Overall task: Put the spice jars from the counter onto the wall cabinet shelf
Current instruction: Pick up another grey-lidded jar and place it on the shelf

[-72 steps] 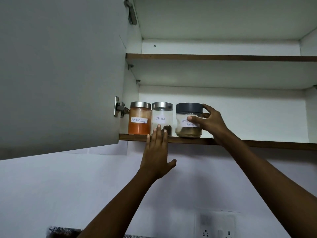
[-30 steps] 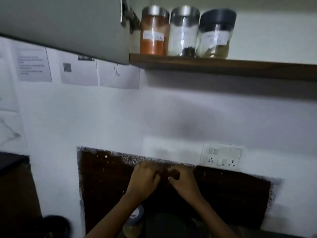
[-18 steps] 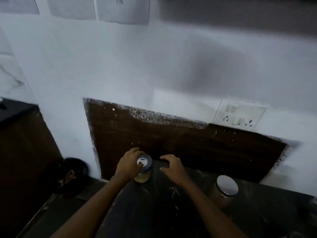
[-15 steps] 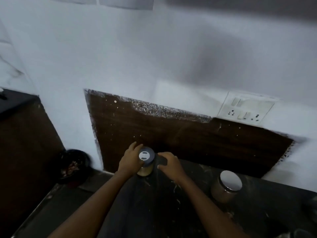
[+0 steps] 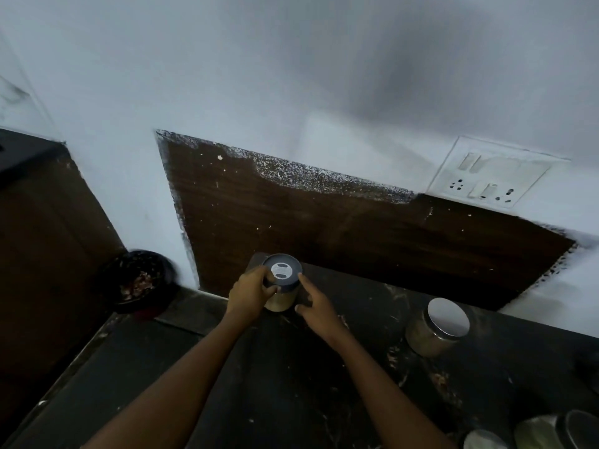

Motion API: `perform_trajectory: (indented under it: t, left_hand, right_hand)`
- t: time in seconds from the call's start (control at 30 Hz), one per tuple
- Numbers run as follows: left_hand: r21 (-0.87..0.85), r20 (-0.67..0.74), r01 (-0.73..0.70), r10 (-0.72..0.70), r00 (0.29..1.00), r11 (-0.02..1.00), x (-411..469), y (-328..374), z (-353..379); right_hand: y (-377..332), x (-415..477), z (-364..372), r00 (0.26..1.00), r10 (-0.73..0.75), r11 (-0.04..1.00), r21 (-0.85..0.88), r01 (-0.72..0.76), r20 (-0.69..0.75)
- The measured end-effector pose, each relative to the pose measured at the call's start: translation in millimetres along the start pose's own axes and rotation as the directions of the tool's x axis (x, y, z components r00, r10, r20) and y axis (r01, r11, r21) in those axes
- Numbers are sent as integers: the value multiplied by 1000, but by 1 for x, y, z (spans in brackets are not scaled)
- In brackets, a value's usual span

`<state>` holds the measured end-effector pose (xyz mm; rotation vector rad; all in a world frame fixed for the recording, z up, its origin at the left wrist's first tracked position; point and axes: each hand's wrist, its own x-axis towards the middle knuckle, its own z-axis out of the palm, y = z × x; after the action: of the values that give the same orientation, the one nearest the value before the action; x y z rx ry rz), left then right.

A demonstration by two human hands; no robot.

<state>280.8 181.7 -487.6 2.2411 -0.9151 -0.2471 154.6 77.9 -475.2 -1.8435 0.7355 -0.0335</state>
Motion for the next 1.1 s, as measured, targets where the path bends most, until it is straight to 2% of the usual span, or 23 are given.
perform_trajectory:
  t: [0.17,0.27,0.37,0.43,0.53,0.6,0.63,0.8,0.93,1.1]
  left_hand:
    - [-115,82,-114,124,989,987,-15,19,-17]
    - [-192,109,-159,182,977,969,-26,40,-36]
    - [-287,116,-178,219,969,941,-36,67,-55]
    - [-358,124,-172,229,966,918,-43,85,-66]
    - [-439,145,-149,233,962,886,-52,108,-78]
    - [-445,127,-162,241,962,881,-60,120,-82]
    - [-441,106,-175,245,964,880,-64,125,-84]
    - [-502,41,-174,224,974,847,-93,145,-81]
    - [-713,99,-45,163,982,700,-122,160,-68]
    - [-796,110,22,108,988,605,-139,175,-62]
  right_hand:
    - [4,-36,-21,992,63,982,187,-42,-109]
    - [12,-69,-38,993,71,969,241,-45,-99]
    - [16,-102,-50,995,63,929,369,-32,-73]
    - [17,-121,-55,997,53,856,516,-16,-58]
    - [14,-145,-57,999,6,638,770,32,-47]
    - [10,-158,-58,997,-2,519,853,66,-76]
    - [8,-164,-57,995,7,496,865,82,-99]
    - [-2,-197,-58,982,12,456,875,164,-190]
    - [-11,-219,-59,977,1,539,823,180,-215]
    - [-16,-233,-62,929,16,607,742,284,-369]
